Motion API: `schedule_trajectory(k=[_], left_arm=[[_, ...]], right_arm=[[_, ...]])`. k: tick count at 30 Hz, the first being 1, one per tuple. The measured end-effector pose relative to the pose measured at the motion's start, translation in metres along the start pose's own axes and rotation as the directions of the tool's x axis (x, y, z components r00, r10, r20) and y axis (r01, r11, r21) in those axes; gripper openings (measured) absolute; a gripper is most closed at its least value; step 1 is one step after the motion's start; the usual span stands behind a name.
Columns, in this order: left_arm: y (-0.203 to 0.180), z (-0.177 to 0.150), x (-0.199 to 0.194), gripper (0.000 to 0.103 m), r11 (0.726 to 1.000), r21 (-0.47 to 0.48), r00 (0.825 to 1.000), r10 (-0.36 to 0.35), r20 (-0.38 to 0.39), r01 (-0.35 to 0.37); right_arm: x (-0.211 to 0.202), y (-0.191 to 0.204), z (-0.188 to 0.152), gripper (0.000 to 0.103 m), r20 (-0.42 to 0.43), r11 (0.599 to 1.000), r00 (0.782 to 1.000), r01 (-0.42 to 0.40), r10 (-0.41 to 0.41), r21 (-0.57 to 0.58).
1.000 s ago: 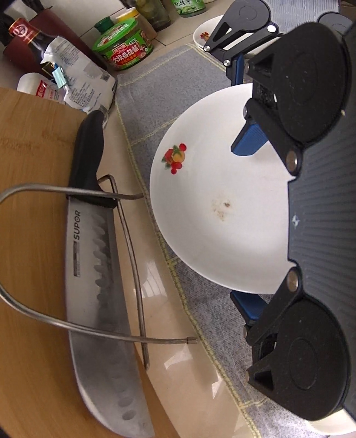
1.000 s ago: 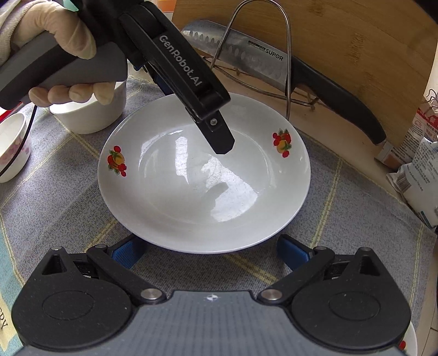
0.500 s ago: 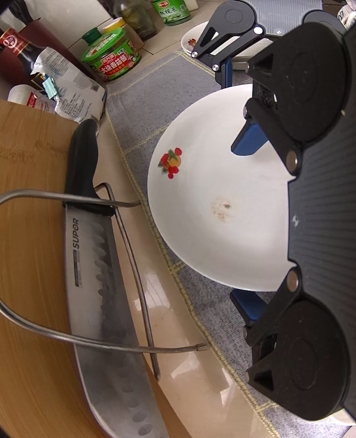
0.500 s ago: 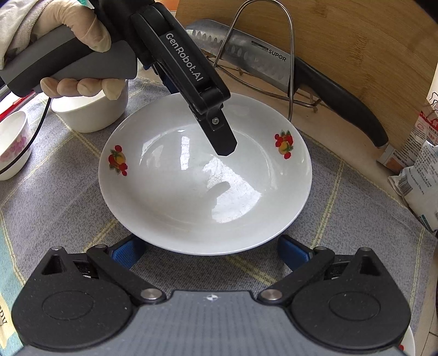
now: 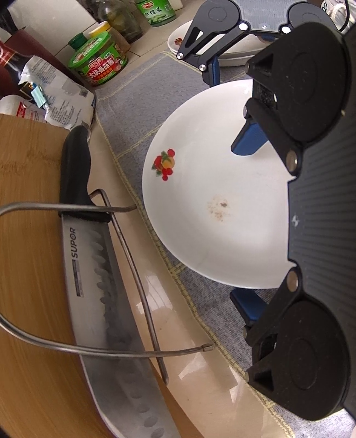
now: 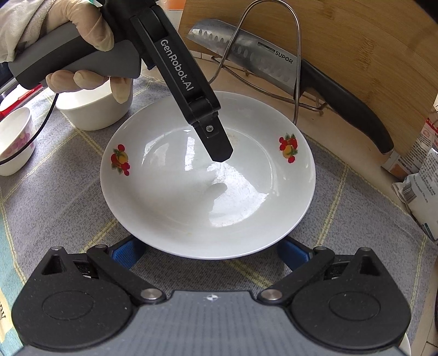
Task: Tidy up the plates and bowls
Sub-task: 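Lift the fruit-print plate off the towel with the left gripper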
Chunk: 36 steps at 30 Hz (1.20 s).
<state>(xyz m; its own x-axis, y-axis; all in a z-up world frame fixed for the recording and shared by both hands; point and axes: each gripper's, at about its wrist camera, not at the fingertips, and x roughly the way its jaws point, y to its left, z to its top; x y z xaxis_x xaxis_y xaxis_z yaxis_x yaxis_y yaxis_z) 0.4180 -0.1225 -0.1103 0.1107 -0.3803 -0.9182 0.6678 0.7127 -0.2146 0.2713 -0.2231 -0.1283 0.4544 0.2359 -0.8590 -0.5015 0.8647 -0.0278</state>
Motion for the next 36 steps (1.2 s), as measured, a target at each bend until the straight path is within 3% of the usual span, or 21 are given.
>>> schedule_trajectory(k=[9,16,22,31,36], left_arm=[[0.005,0.004,-0.001,0.102,0.999,0.021,0.999,-0.033,-0.03,0.034],[-0.001,0.007,0.002,0.102,0.997,0.074,0.997,-0.013,-0.07,0.018],[0.003,0.012,-0.002,0.1,0.998,0.041,0.997,-0.05,-0.066,0.053],[0.006,0.013,-0.003,0.101,0.999,0.031,0.997,0.044,-0.059,-0.043],[0.005,0.009,-0.005,0.097,1.0,0.028,0.998,0.003,-0.07,-0.001]], right_arm=[[0.0,0.001,0.001,0.103,-0.005,1.0,1.0,-0.005,0.005,-0.008],[0.003,-0.002,0.004,0.103,-0.001,1.0,1.0,-0.007,0.007,-0.009],[0.003,-0.003,0.005,0.103,0.007,1.0,1.0,-0.006,0.006,-0.009],[0.004,-0.004,0.004,0.103,0.011,1.0,1.0,-0.01,0.01,-0.013],[0.003,-0.004,0.004,0.103,0.012,1.0,1.0,-0.003,0.003,-0.011]])
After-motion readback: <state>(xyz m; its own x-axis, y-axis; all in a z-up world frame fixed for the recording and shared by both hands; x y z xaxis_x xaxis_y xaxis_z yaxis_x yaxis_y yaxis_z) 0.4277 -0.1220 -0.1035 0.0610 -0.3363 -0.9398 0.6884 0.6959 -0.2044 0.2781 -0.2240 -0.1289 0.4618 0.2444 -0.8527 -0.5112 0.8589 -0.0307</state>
